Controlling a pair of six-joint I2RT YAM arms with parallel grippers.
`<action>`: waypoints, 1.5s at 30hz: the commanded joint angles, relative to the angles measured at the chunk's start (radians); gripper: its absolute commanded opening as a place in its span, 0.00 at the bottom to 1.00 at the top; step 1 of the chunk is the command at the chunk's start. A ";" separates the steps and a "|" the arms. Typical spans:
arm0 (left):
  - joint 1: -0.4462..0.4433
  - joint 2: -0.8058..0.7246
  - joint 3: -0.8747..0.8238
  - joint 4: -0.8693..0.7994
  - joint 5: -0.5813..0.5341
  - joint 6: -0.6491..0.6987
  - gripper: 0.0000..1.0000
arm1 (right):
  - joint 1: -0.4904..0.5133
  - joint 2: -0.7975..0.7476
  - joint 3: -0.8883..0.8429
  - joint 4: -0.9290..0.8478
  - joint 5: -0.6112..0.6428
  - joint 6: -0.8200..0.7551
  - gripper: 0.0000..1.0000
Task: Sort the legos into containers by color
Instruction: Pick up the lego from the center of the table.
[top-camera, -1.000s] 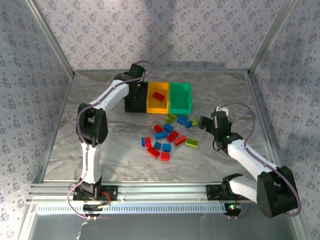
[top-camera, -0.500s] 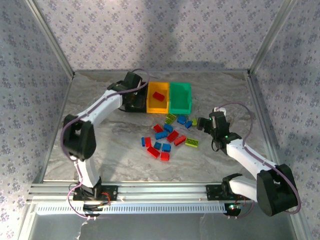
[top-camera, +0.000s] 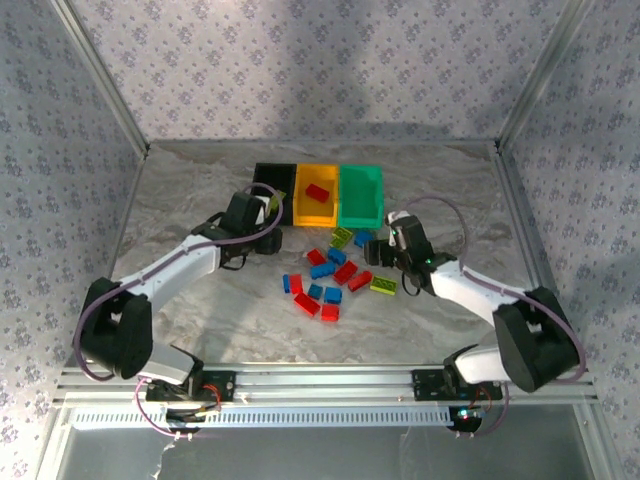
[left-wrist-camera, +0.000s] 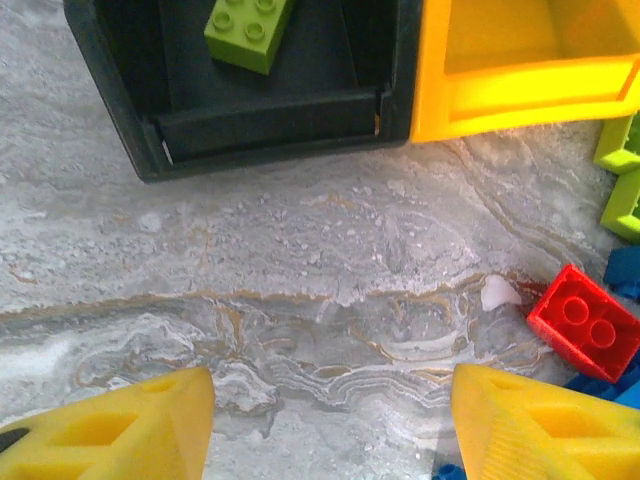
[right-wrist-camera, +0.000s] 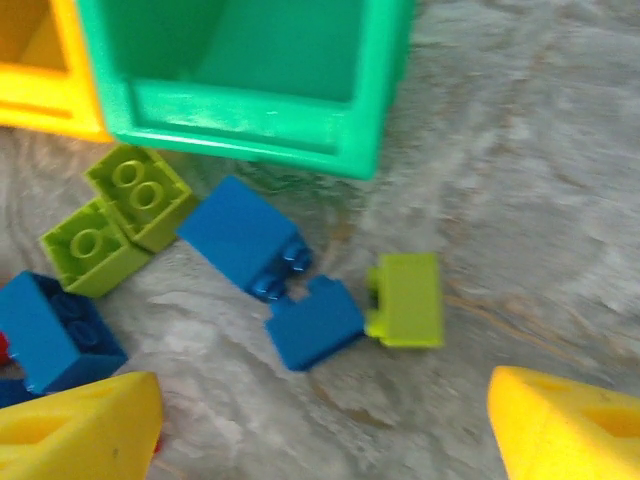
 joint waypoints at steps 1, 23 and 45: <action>-0.010 -0.053 -0.042 0.103 0.045 -0.010 0.63 | 0.007 0.074 0.096 -0.038 -0.138 -0.065 0.81; -0.023 -0.100 -0.270 0.299 0.104 -0.012 0.64 | 0.062 0.376 0.446 -0.332 0.053 -0.125 0.75; -0.025 -0.084 -0.257 0.298 0.100 -0.005 0.64 | 0.075 0.395 0.458 -0.358 0.011 -0.130 0.40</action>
